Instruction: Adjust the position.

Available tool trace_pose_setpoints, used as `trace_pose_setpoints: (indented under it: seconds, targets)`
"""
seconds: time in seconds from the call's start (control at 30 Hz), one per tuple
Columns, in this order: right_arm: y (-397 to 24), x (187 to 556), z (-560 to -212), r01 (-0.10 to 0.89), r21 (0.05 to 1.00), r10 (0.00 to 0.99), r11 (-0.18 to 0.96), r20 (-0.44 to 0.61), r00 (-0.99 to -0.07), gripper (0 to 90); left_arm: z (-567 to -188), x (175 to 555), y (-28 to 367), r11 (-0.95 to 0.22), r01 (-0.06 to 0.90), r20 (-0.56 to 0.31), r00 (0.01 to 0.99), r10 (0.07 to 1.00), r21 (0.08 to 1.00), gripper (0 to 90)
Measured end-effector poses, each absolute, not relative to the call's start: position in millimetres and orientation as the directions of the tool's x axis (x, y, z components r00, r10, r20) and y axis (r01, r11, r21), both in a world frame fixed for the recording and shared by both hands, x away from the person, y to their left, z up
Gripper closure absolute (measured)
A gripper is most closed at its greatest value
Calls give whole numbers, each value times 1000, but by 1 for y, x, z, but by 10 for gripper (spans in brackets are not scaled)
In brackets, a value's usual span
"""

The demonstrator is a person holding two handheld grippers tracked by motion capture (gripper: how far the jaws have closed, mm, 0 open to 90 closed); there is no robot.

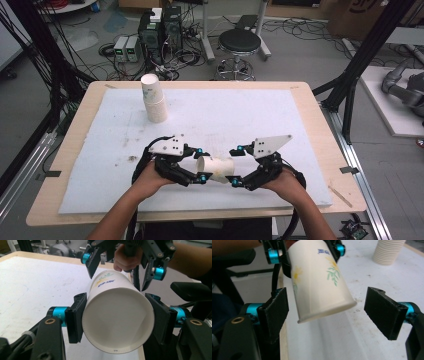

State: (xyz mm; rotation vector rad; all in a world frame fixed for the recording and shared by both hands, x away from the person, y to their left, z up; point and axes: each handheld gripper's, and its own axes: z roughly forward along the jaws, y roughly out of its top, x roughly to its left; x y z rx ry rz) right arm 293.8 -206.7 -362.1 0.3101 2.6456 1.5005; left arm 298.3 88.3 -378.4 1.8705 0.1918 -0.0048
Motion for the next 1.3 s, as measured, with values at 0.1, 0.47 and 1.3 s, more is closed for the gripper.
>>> trace_pose_setpoints:
  seconds: [0.1,0.47,1.3]
  targets:
    - [-213,291,-368,135,878,224,459,33,-974,201,-379,296,90,-273,132,-98,986,132,953,372]
    - [-220,287,-384,146,894,205,423,62,-977,201,-378,294,95,-221,106,-78,988,132,969,373]
    - [-213,290,-394,155,913,143,377,108,-984,202,-380,288,84,-164,99,-90,994,63,981,373]
